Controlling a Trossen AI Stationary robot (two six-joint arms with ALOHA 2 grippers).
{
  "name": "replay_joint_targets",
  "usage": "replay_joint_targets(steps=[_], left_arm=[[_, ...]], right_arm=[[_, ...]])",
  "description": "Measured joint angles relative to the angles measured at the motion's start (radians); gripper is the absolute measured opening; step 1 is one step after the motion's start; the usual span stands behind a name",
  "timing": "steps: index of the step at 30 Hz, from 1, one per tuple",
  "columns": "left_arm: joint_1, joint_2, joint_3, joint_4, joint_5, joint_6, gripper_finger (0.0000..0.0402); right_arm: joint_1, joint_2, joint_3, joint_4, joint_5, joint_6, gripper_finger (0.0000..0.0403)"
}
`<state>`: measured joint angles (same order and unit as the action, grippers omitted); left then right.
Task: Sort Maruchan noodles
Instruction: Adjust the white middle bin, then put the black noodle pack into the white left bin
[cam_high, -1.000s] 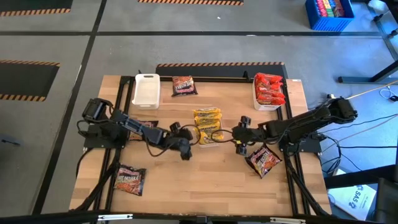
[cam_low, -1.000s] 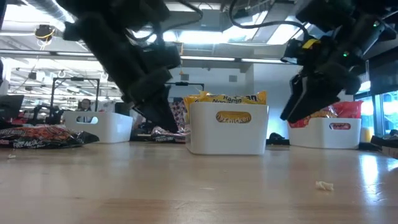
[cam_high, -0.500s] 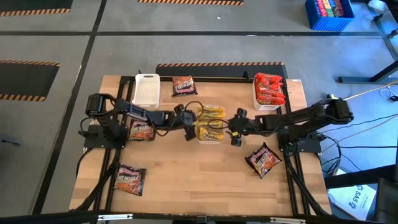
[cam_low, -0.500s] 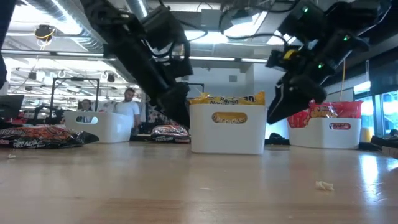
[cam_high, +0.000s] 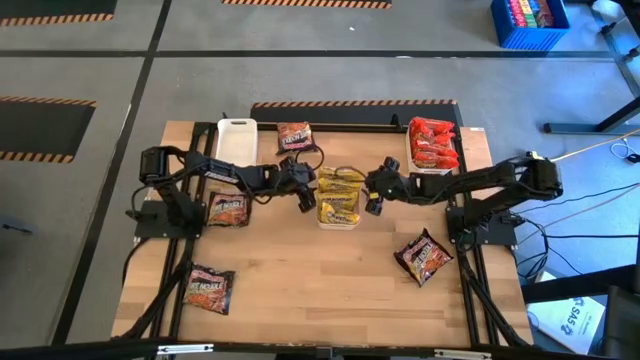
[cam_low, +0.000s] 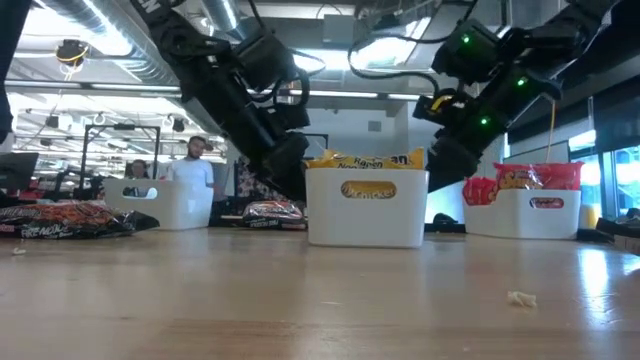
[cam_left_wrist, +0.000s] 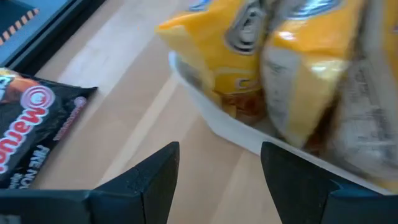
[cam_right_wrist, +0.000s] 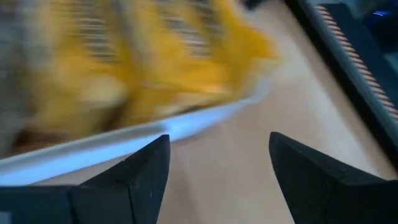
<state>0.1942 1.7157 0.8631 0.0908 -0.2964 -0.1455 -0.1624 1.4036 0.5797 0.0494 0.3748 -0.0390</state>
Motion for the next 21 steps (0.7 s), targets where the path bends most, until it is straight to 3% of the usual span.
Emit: replay_joint_targets(steps=[7,11,16,21], left_arm=[[-0.022,-0.111,0.013,-0.154,-0.002,-0.007,0.0222],[-0.048,-0.245,0.038,-0.342,0.007,-0.064,0.0222],[-0.074,-0.421,0.049,-0.583,0.116,-0.21,0.0222],[-0.11,-0.544,0.051,-0.85,0.143,-0.435,0.0222]], right_arm=[[0.008,-0.104,0.029,-0.176,0.051,0.017,0.0257],[0.063,-0.18,0.033,-0.206,-0.025,0.056,0.0257],[0.154,-0.195,0.029,-0.138,-0.138,0.055,0.0257],[0.256,-0.189,0.023,-0.088,-0.073,0.033,0.0257]])
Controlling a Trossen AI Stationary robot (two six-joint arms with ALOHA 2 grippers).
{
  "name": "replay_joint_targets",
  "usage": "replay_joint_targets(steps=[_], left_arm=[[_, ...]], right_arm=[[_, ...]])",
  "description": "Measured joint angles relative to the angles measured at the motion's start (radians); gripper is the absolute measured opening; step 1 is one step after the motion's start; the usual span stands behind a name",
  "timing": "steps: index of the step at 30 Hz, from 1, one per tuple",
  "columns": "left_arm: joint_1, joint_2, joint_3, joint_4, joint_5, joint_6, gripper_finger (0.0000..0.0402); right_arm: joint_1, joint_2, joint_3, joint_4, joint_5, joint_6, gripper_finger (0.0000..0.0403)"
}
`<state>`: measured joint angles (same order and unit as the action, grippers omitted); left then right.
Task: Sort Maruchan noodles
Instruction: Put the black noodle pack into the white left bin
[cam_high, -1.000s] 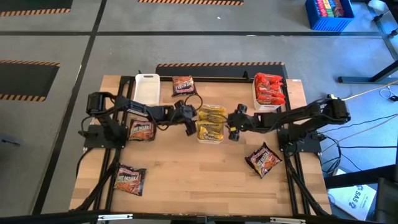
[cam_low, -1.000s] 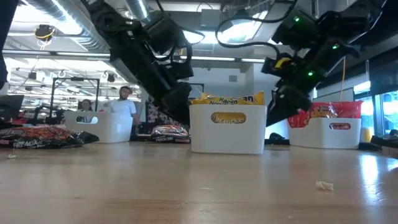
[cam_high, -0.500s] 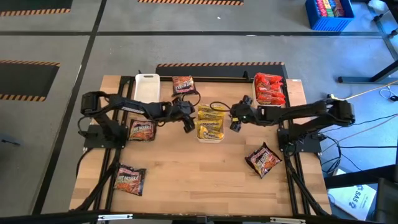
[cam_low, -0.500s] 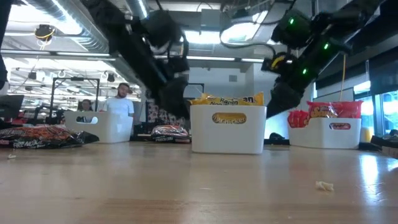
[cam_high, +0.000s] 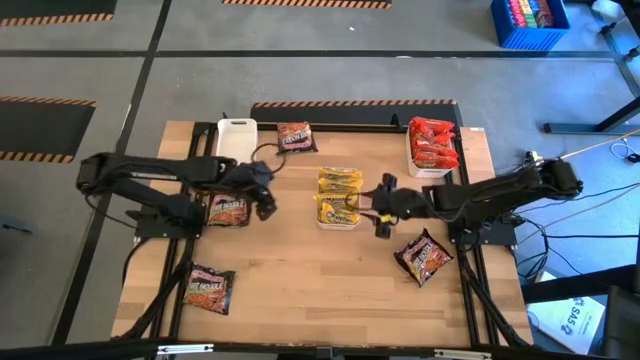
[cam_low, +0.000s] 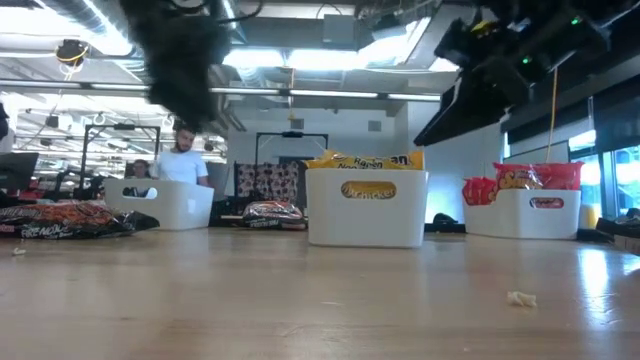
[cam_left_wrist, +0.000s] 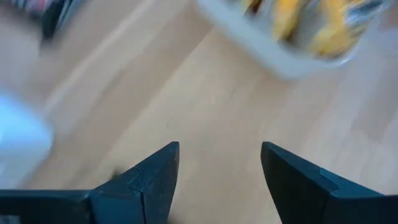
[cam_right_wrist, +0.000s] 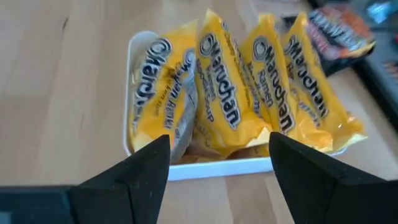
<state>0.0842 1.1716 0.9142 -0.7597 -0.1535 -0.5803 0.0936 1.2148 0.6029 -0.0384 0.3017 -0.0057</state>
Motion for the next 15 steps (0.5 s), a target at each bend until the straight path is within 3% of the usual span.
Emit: replay_joint_targets(steps=[3,6,15], left_arm=[[-0.012,-0.033,-0.001,-0.208,-0.045,-0.185,0.0222],[-0.019,-0.032,-0.01,-0.357,-0.071,-0.359,0.0222],[0.019,-0.012,-0.175,-0.34,-0.038,-0.467,0.0222]], right_arm=[[0.072,0.0,-0.001,0.021,0.106,-0.004,0.0257],[0.118,0.0,-0.001,0.047,0.133,-0.027,0.0257],[0.17,0.0,-0.001,0.089,0.125,-0.021,0.0257]])
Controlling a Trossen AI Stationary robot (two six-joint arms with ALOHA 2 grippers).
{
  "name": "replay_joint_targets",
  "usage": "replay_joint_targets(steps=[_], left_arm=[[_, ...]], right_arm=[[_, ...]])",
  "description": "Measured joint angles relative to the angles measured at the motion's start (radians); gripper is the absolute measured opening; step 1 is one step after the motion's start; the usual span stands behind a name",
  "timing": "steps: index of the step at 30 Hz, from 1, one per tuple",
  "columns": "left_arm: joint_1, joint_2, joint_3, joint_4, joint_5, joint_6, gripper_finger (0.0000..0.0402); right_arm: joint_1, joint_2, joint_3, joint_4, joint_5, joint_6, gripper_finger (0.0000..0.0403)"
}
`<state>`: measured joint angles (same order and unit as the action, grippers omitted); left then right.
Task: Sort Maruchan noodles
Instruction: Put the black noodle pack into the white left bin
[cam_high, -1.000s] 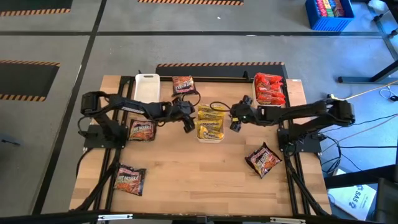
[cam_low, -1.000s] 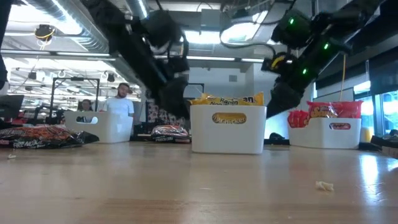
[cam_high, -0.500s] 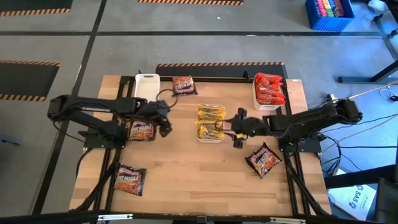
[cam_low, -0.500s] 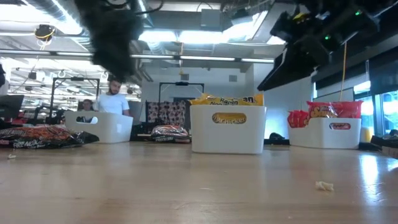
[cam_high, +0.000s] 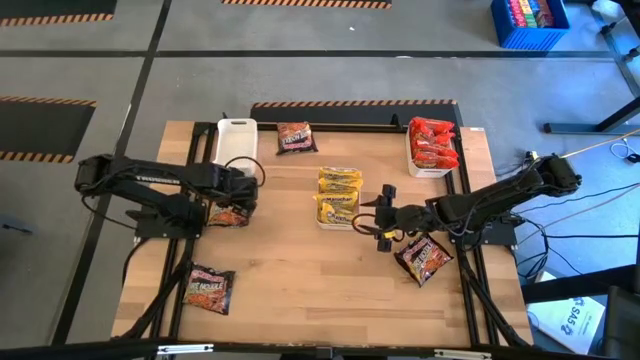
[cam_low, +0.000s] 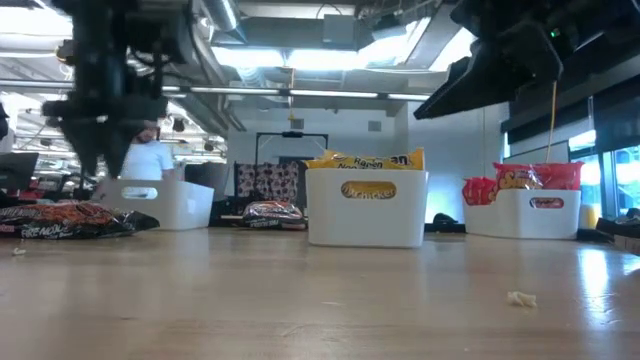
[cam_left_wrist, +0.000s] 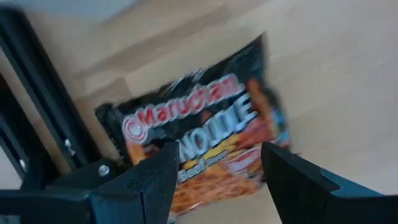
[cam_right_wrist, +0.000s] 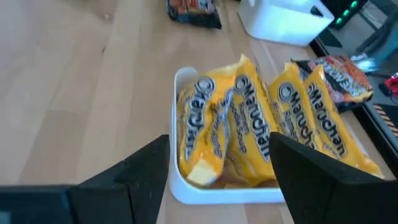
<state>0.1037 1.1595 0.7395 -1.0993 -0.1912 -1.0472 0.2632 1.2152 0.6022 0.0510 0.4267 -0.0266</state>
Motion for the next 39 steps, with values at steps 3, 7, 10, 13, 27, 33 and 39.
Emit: replay_joint_targets(steps=[3,7,10,13,27,33,39], left_arm=[[0.019,0.007,-0.062,0.057,0.03,0.006,0.0222],[0.019,0.006,-0.125,0.192,0.08,0.059,0.0222],[0.0,0.005,-0.155,0.277,0.115,0.082,0.0222],[-0.034,0.003,-0.169,0.332,0.12,0.089,0.0222],[-0.264,0.078,-0.176,0.806,0.083,0.315,0.0222],[-0.329,0.217,-0.176,0.972,0.057,0.376,0.0222],[-0.376,0.229,-0.093,0.979,0.084,0.454,0.0222]], right_arm=[[-0.001,0.0,0.0,0.02,-0.002,-0.002,0.0257],[-0.001,0.0,0.0,0.033,-0.026,0.001,0.0257],[-0.001,0.0,0.0,0.034,-0.027,0.013,0.0257],[-0.001,0.0,0.0,0.03,-0.027,0.027,0.0257],[-0.001,0.0,0.0,0.104,-0.233,0.069,0.0257],[-0.001,0.036,0.001,0.125,-0.343,0.109,0.0257],[-0.001,0.104,0.0,0.165,-0.363,0.161,0.0257]])
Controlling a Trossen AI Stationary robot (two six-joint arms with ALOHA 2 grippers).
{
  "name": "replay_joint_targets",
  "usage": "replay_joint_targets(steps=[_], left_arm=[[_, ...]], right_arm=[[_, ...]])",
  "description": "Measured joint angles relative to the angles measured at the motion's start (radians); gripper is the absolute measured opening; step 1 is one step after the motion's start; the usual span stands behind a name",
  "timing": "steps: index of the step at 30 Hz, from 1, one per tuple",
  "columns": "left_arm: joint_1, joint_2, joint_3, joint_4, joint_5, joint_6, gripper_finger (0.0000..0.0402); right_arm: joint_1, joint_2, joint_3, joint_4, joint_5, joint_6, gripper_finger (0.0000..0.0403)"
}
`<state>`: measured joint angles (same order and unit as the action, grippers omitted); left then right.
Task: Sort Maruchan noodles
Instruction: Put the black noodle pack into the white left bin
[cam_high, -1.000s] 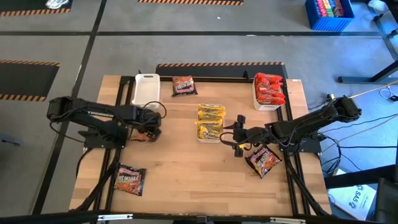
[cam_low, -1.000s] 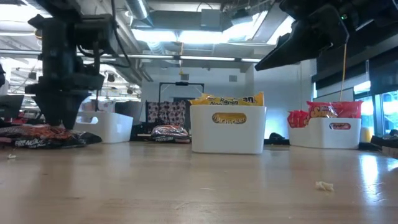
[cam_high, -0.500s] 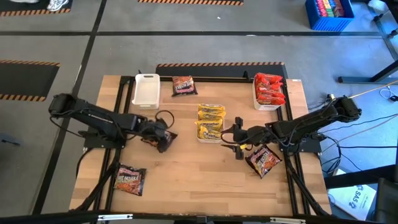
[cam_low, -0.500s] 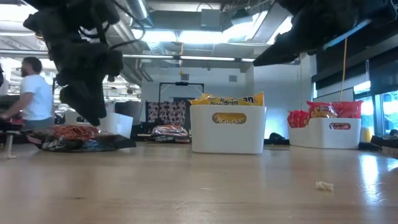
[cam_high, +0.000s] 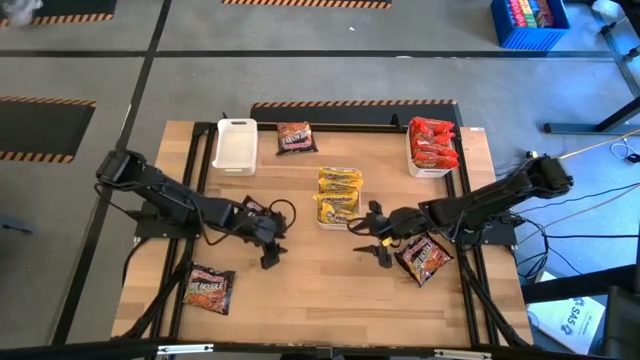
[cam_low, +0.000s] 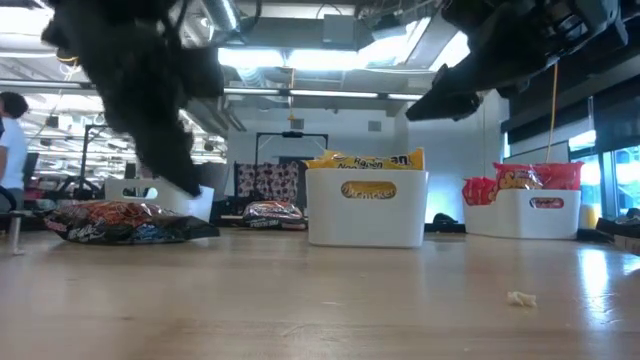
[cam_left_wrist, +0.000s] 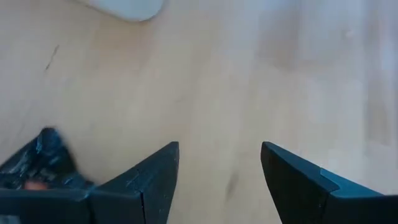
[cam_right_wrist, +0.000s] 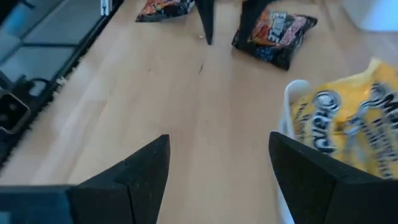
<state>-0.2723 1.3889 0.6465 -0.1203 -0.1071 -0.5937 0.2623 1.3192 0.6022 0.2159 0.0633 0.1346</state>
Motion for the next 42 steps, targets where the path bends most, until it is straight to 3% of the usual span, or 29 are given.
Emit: replay_joint_targets(steps=[4,9,14,17,20,25,34,42], left_arm=[[-0.026,-0.034,0.103,-0.224,-0.054,-0.035,0.0222],[-0.027,-0.051,0.194,-0.586,-0.118,-0.245,0.0222],[-0.021,-0.05,0.15,-0.738,-0.12,-0.42,0.0222],[-0.007,-0.05,0.081,-0.742,-0.114,-0.502,0.0222],[-0.002,-0.048,0.001,-0.667,-0.077,-0.49,0.0222],[-0.034,-0.049,-0.096,-0.366,-0.044,-0.399,0.0222],[-0.129,-0.019,-0.11,-0.077,-0.061,-0.21,0.0222],[-0.149,0.154,-0.104,0.18,-0.116,-0.074,0.0222]], right_arm=[[0.0,0.041,0.0,0.03,-0.048,0.086,0.0257],[0.0,0.066,0.001,0.062,-0.056,0.112,0.0257],[0.0,0.077,0.002,0.063,-0.067,0.131,0.0257],[0.0,0.081,0.0,0.062,-0.074,0.157,0.0257],[0.0,0.09,0.001,0.063,-0.074,0.182,0.0257],[0.0,0.108,0.0,0.073,-0.074,0.204,0.0257],[0.0,0.141,0.0,0.082,-0.081,0.273,0.0257],[0.013,0.213,0.001,0.139,-0.101,0.4,0.0257]])
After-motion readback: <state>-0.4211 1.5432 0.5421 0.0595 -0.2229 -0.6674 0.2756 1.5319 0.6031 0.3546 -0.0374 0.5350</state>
